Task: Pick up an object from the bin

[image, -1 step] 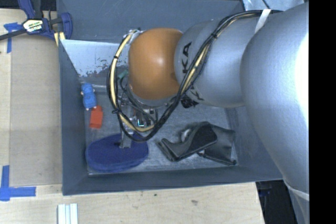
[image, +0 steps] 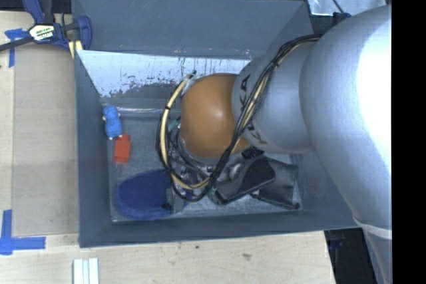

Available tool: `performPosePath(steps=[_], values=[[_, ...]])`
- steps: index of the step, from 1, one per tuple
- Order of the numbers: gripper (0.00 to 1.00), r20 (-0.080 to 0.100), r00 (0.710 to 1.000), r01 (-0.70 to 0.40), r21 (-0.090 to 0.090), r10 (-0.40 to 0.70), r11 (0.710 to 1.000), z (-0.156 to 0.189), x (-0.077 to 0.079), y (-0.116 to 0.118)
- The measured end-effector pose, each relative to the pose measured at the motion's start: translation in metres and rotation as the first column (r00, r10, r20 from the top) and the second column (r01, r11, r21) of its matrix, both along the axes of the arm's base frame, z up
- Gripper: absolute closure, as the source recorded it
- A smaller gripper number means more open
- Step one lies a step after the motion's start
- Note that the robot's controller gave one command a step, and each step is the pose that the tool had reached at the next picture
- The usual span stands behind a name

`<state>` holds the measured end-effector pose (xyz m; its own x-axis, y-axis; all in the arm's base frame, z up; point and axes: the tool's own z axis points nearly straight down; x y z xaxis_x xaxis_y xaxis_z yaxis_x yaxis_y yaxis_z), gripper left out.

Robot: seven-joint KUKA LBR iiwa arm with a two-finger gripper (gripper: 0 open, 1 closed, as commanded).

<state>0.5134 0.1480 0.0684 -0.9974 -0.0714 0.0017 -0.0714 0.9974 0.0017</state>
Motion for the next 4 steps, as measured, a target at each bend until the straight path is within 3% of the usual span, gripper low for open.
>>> performPosePath(steps=[1,2,3,4], values=[[1.00,0.013,1.000,0.000,0.002,0.000,1.000,0.006,0.005,0.001],[1.00,0.010,1.000,-0.019,0.001,0.019,1.000,0.065,-0.028,0.014],[1.00,0.013,0.999,-0.038,0.002,0.038,0.999,0.228,-0.029,0.039],[1.00,0.007,1.000,-0.016,-0.001,0.016,1.000,0.224,-0.011,0.013]])
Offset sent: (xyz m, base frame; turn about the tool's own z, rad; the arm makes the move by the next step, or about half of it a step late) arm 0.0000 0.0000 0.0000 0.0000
